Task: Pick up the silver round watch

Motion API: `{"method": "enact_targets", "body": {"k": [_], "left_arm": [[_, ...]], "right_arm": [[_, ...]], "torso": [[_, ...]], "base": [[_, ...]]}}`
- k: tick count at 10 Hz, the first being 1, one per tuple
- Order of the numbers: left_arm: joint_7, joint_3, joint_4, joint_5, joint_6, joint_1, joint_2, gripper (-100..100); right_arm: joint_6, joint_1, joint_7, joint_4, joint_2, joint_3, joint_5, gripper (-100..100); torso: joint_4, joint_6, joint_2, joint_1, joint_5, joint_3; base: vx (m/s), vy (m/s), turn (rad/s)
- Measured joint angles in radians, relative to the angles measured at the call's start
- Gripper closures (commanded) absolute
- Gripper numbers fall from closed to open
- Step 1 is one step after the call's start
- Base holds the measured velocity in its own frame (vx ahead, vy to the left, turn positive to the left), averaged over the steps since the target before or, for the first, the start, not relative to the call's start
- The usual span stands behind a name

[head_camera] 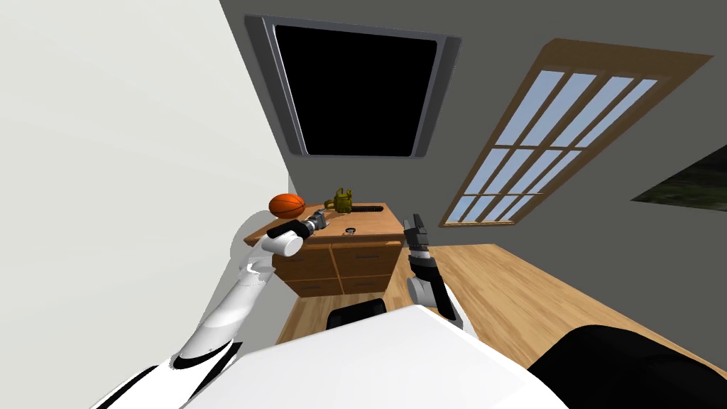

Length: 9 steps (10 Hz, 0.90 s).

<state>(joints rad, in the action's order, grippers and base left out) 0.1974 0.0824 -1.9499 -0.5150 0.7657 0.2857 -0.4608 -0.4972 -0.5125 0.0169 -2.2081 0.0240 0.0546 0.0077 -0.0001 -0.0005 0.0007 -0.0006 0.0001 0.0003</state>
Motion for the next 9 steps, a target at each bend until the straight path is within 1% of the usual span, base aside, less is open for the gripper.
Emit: {"method": "enact_targets", "body": {"k": [1, 2, 3, 4, 5, 6, 7, 8, 9], "left_arm": [[-0.004, 0.005, 0.021, -0.023, 0.028, 0.029, -0.017, -100], [-0.005, 0.007, 0.027, -0.034, 0.057, 0.041, -0.026, -100], [-0.005, 0.008, 0.03, -0.037, 0.078, 0.047, -0.028, -100], [-0.009, 0.011, 0.049, -0.06, 0.103, 0.071, -0.047, -100], [-0.012, 0.014, 0.062, -0.072, 0.129, 0.087, -0.055, -100], [-0.015, 0.019, 0.082, -0.093, 0.157, 0.115, -0.072, -100], [-0.019, 0.022, 0.093, -0.107, 0.184, 0.128, -0.083, -100], [-0.02, 0.022, 0.095, -0.111, 0.202, 0.132, -0.086, -100], [-0.022, 0.027, 0.111, -0.13, 0.227, 0.154, -0.103, -100]], "right_arm": [[0.0, 0.0, 0.0, 0.0, 0.0, 0.0, 0.0, 0], [0.0, 0.0, 0.0, 0.0, 0.0, 0.0, 0.0, 0], [0.0, 0.0, 0.0, 0.0, 0.0, 0.0, 0.0, 0], [0.0, 0.0, 0.0, 0.0, 0.0, 0.0, 0.0, 0], [0.0, 0.0, 0.0, 0.0, 0.0, 0.0, 0.0, 0], [0.0, 0.0, 0.0, 0.0, 0.0, 0.0, 0.0, 0], [0.0, 0.0, 0.0, 0.0, 0.0, 0.0, 0.0, 0], [0.0, 0.0, 0.0, 0.0, 0.0, 0.0, 0.0, 0], [0.0, 0.0, 0.0, 0.0, 0.0, 0.0, 0.0, 0]], "torso": [[0.0, 0.0, 0.0, -0.001, 0.0, 0.0], [0.0, 0.0, 0.0, 0.0, 0.0, 0.0], [0.0, 0.0, 0.0, 0.0, 0.0, 0.0], [0.0, 0.0, 0.0, -0.001, 0.0, 0.0], [0.0, 0.0, 0.0, -0.001, 0.0, 0.0], [0.0, 0.0, 0.001, -0.001, 0.0, 0.0], [0.0, 0.0, 0.001, -0.001, 0.0, 0.0], [0.0, 0.0, 0.0, -0.001, 0.0, 0.0], [0.0, 0.0, 0.0, -0.001, 0.0, 0.0]], "base": [[-0.017, -0.007, -0.052], [-0.009, -0.003, 0.014], [-0.019, -0.011, -0.125], [-0.019, -0.009, -0.056], [-0.024, -0.021, -0.08], [-0.021, -0.021, -0.059], [-0.01, -0.01, -0.004], [-0.019, -0.021, -0.096], [-0.021, -0.017, -0.074]]}}
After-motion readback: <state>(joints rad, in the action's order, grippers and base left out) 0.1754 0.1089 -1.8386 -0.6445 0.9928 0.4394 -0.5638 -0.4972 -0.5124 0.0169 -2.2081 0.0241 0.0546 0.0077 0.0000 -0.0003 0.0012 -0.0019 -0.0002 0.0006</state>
